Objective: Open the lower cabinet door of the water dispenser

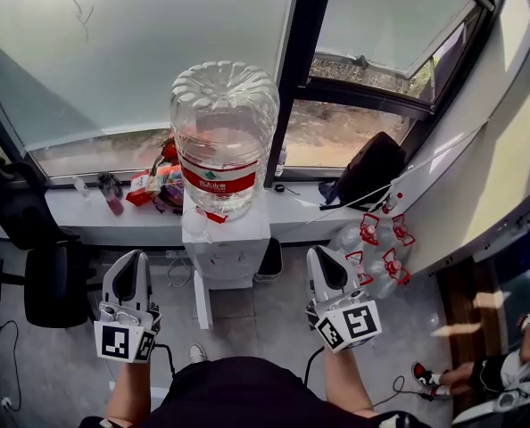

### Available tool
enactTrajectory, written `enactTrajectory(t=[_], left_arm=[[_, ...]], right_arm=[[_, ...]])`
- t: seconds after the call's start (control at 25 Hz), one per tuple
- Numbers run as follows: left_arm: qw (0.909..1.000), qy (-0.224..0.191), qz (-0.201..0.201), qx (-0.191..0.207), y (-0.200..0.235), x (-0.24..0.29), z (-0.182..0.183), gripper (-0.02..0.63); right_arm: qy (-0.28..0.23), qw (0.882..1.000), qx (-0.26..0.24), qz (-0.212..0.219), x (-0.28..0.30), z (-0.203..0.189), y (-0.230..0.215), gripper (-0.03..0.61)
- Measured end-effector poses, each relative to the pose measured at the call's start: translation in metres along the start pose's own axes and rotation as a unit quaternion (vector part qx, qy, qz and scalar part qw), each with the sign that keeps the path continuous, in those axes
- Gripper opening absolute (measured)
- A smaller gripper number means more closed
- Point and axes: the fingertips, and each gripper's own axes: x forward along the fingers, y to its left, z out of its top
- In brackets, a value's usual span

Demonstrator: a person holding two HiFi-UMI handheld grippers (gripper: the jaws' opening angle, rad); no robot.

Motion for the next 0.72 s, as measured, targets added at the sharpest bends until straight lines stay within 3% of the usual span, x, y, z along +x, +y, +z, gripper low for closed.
enactTrajectory(t=[0.28, 0.72], left_arm=[[1.0000, 0.001, 0.001, 0.001, -0.001, -0.004, 0.000, 0.006], [1.0000, 0.008, 0.000, -0.005, -0.001, -0.006, -0.006, 0.006]], right_arm=[[0.000, 1.000, -0.018, 0.020, 0.004, -0.001, 0.013, 0.005], [0.012, 1.000, -0.019, 0.002, -0.001, -0.009, 0.009, 0.005]])
